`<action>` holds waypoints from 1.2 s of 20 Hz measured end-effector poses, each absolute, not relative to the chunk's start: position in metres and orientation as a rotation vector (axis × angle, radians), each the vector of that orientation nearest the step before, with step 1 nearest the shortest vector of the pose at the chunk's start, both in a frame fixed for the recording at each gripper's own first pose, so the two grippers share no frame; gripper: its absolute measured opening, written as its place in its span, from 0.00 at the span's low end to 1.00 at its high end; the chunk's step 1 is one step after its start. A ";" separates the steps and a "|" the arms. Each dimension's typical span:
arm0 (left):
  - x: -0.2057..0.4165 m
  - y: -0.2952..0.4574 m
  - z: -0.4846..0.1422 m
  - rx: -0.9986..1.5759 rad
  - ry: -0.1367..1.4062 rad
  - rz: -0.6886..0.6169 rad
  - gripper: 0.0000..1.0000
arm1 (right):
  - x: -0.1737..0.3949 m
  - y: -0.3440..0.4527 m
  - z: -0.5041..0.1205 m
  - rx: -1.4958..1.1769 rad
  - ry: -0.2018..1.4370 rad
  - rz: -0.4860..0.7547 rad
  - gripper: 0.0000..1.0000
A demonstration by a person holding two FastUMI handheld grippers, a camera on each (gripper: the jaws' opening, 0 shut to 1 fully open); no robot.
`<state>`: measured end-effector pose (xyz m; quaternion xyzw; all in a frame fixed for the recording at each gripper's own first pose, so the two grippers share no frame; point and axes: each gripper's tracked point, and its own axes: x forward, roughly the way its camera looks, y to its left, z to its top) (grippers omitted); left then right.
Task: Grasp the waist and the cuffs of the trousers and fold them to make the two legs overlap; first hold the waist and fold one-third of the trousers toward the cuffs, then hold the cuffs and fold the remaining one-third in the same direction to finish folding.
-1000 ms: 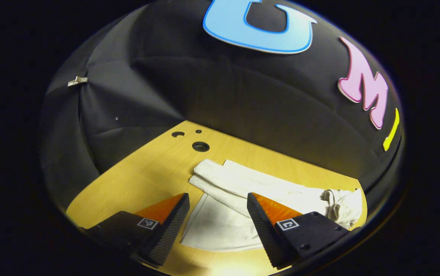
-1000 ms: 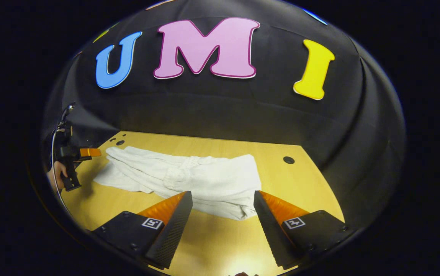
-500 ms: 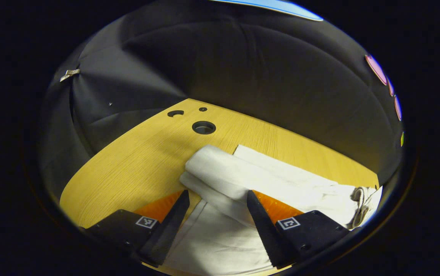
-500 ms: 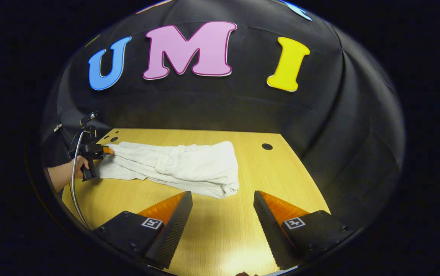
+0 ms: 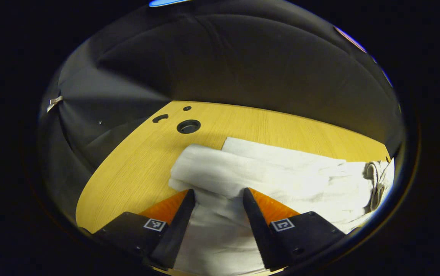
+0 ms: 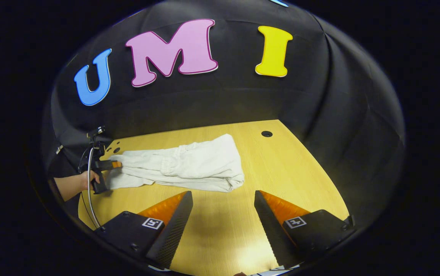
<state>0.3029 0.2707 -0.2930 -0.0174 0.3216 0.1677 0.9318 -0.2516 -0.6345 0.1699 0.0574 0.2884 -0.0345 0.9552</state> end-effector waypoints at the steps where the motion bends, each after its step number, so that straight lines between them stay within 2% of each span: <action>1: 0.305 0.267 -0.293 -0.034 0.664 0.332 0.81 | -0.253 -0.634 0.171 0.109 0.586 -0.065 0.99; 2: 0.305 0.264 -0.294 -0.024 0.669 0.323 0.67 | -0.254 -0.634 0.173 0.103 0.584 -0.061 0.99; 3: 0.307 0.260 -0.294 -0.022 0.670 0.311 0.63 | -0.257 -0.637 0.173 0.096 0.583 -0.064 0.99; 4: 0.306 0.256 -0.295 -0.018 0.675 0.306 0.46 | -0.259 -0.640 0.173 0.093 0.584 -0.068 0.99; 5: 0.306 0.254 -0.295 -0.007 0.682 0.302 0.46 | -0.259 -0.639 0.173 0.091 0.586 -0.069 0.99; 6: 0.306 0.253 -0.295 0.004 0.689 0.291 0.36 | -0.259 -0.639 0.171 0.085 0.591 -0.067 0.99; 7: 0.308 0.251 -0.295 0.016 0.695 0.279 0.31 | -0.260 -0.641 0.169 0.072 0.598 -0.067 0.99; 8: 0.308 0.249 -0.296 0.029 0.702 0.270 0.18 | -0.264 -0.644 0.165 0.061 0.603 -0.067 0.99; 9: 0.307 0.247 -0.297 0.040 0.714 0.263 0.18 | -0.267 -0.646 0.163 0.056 0.609 -0.064 0.99; 10: 0.305 0.246 -0.296 0.045 0.723 0.260 0.12 | -0.270 -0.647 0.164 0.058 0.612 -0.061 0.99; 12: 0.303 0.243 -0.297 0.026 0.755 0.261 0.08 | -0.268 -0.649 0.166 0.060 0.609 -0.059 0.99; 15: 0.298 0.241 -0.294 -0.023 0.805 0.258 0.06 | -0.263 -0.658 0.169 0.062 0.595 -0.066 0.99; 18: 0.297 0.237 -0.273 -0.105 0.732 0.282 0.05 | -0.264 -0.666 0.166 0.076 0.587 -0.078 0.99; 19: 0.297 0.233 -0.265 -0.144 0.714 0.285 0.02 | -0.265 -0.669 0.163 0.078 0.589 -0.079 0.99; 20: 0.296 0.230 -0.258 -0.174 0.699 0.288 0.05 | -0.265 -0.669 0.158 0.082 0.595 -0.077 0.99; 24: 0.303 0.211 -0.215 -0.265 0.612 0.274 0.05 | -0.265 -0.682 0.158 0.111 0.579 -0.087 0.99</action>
